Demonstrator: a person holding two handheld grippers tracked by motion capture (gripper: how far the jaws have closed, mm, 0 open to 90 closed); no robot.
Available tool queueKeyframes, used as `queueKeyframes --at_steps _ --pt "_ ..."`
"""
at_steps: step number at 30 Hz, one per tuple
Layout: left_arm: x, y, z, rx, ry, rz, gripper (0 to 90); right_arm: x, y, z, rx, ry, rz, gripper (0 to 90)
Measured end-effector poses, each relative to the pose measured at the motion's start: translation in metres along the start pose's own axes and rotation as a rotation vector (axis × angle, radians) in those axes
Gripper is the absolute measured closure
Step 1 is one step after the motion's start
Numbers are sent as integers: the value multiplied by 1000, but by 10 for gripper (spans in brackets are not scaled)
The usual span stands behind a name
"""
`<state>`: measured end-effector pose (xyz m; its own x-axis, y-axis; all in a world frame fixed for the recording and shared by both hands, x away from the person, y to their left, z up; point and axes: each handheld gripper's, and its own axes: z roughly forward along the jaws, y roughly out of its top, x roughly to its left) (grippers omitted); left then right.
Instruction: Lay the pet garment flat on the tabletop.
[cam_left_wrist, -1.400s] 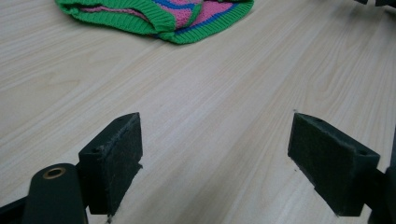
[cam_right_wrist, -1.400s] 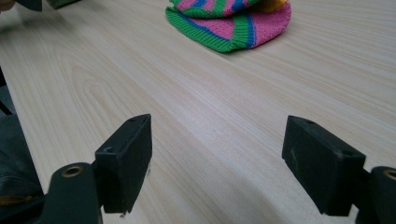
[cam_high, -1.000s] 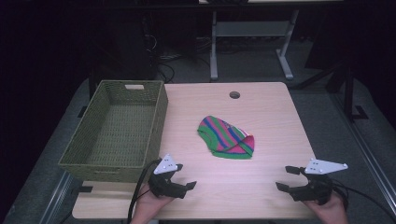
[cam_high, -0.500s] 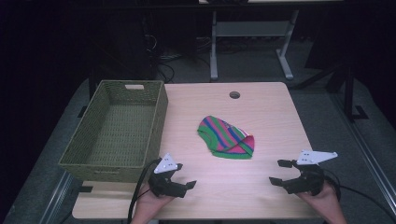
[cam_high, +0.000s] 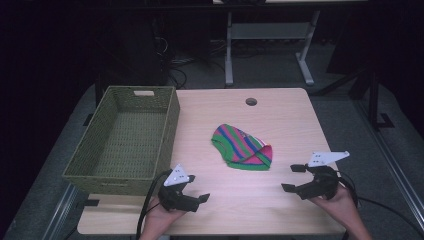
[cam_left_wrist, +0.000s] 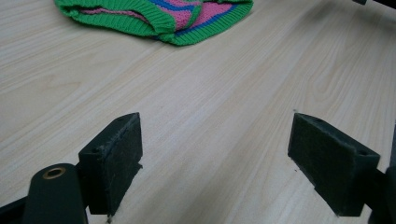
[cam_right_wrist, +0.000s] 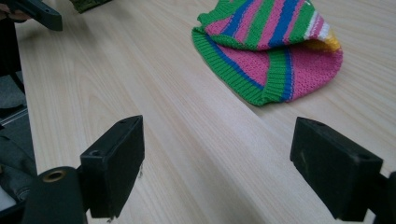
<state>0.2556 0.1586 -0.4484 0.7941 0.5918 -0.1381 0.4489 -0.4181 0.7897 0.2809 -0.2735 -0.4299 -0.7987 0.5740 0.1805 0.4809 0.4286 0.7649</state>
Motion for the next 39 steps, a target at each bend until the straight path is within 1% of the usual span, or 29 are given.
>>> queueKeyframes --at_steps 5,7,8,11,13,15,17,18,21,23,26,29,30,32,33,35,36,39 --pt "0 0 0 0 -1 -1 173 -3 8 3 24 5 -7 159" --pt "0 0 0 -4 0 0 173 -4 11 4 20 13 -5 159" --pt "-1 0 -1 -6 5 1 173 -5 13 4 27 17 -4 159" --pt "0 1 -1 -10 6 -2 173 -6 18 3 31 13 -5 159" --pt "0 2 -1 -6 8 3 173 -7 22 4 42 14 -13 157" --pt "0 1 -1 -6 6 2 173 -8 25 5 45 17 -9 152" --pt "0 1 -1 -6 6 0 173 -9 29 6 46 18 -19 152" --pt "0 1 -1 -5 6 0 173 -10 32 8 49 20 -27 152" --pt "1 1 -1 -5 9 1 173 -11 36 12 60 31 -26 152" --pt "0 1 -1 -5 10 0 173 -12 37 14 68 27 -28 152" --pt "0 0 -1 -4 11 1 173 -14 42 21 81 45 -21 152" --pt "1 0 -2 -7 11 -1 174 -14 45 24 93 46 -25 152" --pt "1 0 -2 -6 13 0 173 -15 48 26 96 48 -29 152" --pt "0 1 -2 -5 12 0 173 -15 50 27 89 54 -31 152" --pt "0 1 -2 -5 12 1 173 -16 52 29 90 65 -30 152" --pt "1 1 -2 -7 12 1 173 -16 56 31 97 60 -32 152" --pt "1 1 -2 -7 11 0 173 -15 60 33 100 64 -38 152" --pt "2 1 -2 -4 10 0 173 -14 64 36 99 74 -46 152"
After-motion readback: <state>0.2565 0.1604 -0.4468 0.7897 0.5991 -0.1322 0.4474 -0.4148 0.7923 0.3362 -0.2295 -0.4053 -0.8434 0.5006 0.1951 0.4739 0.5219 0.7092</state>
